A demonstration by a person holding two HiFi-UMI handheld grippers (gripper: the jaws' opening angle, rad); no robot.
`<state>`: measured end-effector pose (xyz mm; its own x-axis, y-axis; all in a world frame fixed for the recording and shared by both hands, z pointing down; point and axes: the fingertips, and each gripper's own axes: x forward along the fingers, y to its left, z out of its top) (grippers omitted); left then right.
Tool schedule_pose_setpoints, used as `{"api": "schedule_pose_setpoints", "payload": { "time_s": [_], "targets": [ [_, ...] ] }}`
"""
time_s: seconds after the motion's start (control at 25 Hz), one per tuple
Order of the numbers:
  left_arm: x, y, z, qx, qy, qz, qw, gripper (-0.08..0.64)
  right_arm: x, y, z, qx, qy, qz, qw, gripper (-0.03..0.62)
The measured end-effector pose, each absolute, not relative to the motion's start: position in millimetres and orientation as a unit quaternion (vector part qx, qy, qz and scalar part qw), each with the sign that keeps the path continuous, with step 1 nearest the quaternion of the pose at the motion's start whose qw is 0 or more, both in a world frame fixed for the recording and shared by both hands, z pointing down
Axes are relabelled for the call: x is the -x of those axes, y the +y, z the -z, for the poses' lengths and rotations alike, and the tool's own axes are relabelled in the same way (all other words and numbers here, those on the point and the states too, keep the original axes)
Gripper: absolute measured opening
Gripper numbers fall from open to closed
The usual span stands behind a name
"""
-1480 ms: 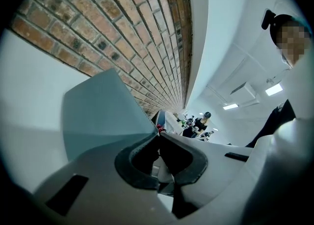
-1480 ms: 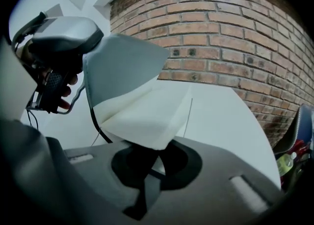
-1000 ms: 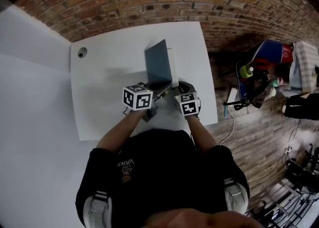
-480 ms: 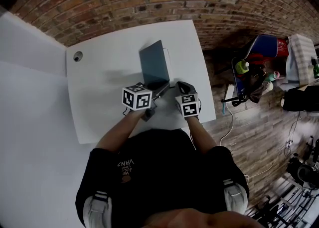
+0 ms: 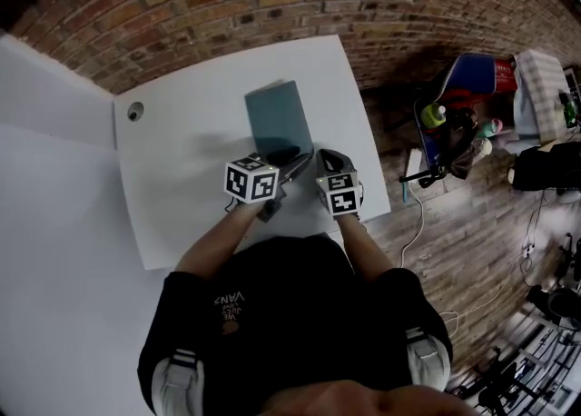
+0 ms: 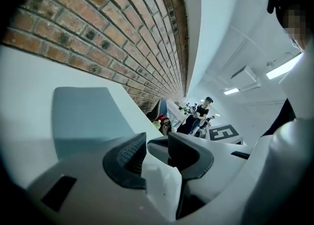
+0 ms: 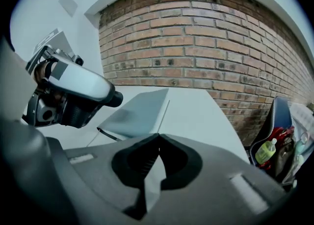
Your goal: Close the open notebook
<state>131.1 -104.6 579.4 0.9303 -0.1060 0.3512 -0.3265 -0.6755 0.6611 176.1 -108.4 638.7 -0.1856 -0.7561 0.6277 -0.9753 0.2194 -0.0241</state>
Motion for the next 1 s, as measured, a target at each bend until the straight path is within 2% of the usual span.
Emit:
{"api": "schedule_pose_setpoints", "payload": {
  "time_s": [1.0],
  "targets": [
    [-80.9,-108.6,-566.2,-0.913,-0.158,-0.133,0.351,0.133,-142.4,-102.1,-602.8,-0.607,-0.740,-0.189,0.219,-0.002]
  ]
}}
